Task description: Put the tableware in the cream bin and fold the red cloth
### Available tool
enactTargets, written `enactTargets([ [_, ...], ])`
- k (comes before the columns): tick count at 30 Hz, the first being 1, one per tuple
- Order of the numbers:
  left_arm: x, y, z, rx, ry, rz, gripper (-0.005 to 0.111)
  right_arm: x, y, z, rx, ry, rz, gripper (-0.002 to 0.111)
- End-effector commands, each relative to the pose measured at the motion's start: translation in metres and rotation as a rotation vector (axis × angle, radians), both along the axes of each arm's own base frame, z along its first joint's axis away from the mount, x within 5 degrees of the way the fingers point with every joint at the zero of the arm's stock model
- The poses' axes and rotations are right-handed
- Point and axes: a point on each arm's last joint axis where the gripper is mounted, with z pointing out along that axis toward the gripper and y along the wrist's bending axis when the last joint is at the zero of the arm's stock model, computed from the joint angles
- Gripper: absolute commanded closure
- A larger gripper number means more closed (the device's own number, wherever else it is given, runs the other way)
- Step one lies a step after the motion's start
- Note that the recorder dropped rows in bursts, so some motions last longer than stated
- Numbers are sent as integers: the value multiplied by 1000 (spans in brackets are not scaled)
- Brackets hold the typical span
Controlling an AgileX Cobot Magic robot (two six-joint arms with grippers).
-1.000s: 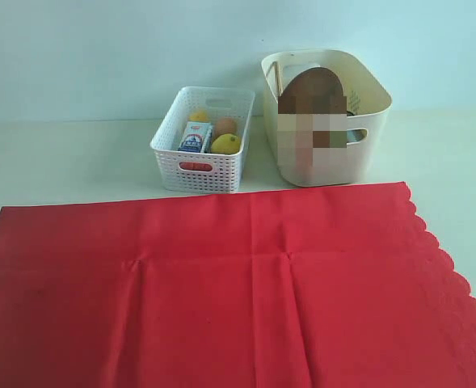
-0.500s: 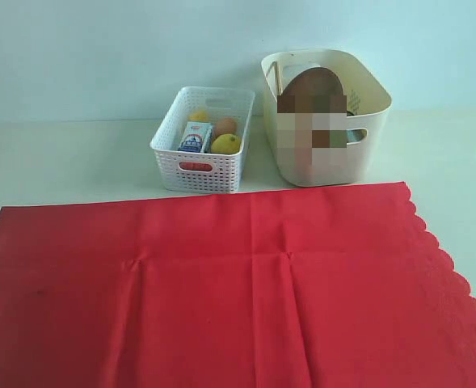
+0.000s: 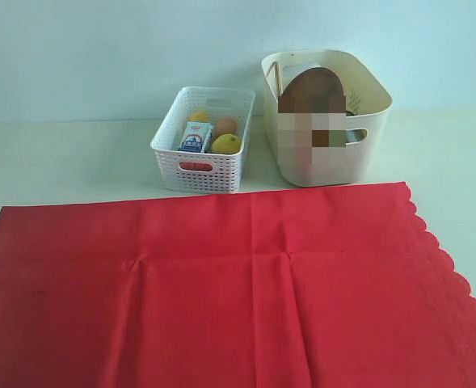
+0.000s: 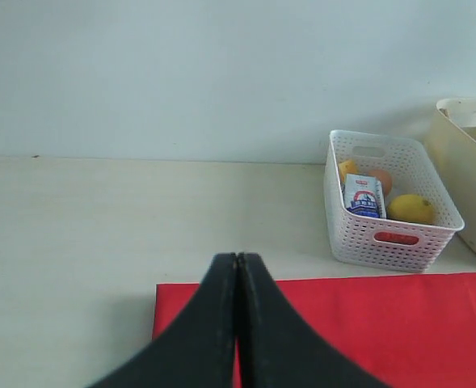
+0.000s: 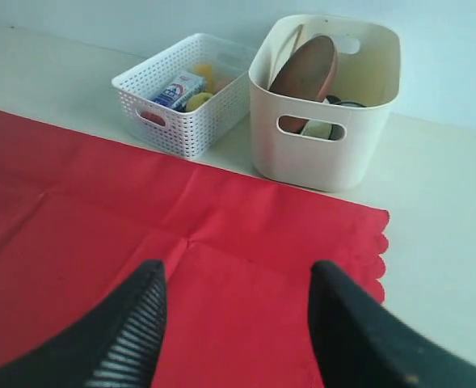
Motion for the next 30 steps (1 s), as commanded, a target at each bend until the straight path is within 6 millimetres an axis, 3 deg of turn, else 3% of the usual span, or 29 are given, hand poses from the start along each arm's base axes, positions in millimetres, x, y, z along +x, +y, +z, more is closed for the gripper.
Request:
enactTargets([
  [1, 1, -1, 3, -11, -5, -7, 107, -1, 1, 0, 11, -3, 5, 57],
  [15, 2, -2, 7, -18, -60, -10, 107, -2, 2, -1, 17, 3, 11, 57],
  [20, 7, -2, -3, -9, -13, -10, 107, -2, 2, 0, 24, 2, 13, 57],
  [30, 50, -8, -34, -30, 289, 18, 107, -2, 3, -1, 37, 12, 23, 57],
])
